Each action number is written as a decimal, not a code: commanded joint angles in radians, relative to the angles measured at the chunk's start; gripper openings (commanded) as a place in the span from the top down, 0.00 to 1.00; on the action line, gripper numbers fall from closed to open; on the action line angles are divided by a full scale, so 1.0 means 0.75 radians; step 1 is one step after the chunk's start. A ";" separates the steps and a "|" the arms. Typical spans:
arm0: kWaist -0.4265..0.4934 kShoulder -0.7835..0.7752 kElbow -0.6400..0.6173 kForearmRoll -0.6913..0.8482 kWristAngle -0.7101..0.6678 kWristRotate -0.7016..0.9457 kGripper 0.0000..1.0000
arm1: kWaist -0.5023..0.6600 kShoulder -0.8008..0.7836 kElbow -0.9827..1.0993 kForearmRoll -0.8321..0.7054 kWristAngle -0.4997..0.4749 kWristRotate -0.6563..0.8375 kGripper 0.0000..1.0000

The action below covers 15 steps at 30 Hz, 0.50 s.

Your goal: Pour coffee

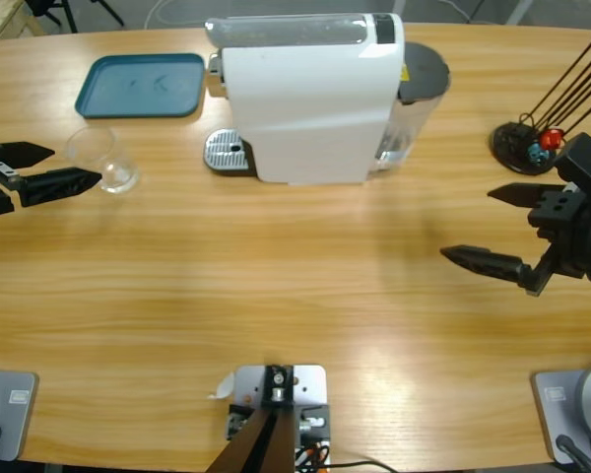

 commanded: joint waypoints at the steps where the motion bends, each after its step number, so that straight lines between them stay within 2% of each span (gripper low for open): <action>1: -0.017 0.022 0.044 -0.018 -0.011 0.005 0.04 | 0.011 0.033 -0.019 0.026 0.006 -0.018 0.00; 11: -0.017 0.038 0.034 -0.031 -0.010 -0.001 0.05 | 0.011 0.027 -0.019 0.026 0.014 -0.018 0.00; 13: -0.027 0.004 0.002 -0.031 -0.046 -0.016 0.09 | 0.011 0.021 -0.019 0.026 0.017 -0.018 0.00; 15: -0.086 -0.032 -0.109 0.068 -0.057 -0.185 0.14 | 0.011 0.018 -0.019 0.026 0.021 -0.018 0.00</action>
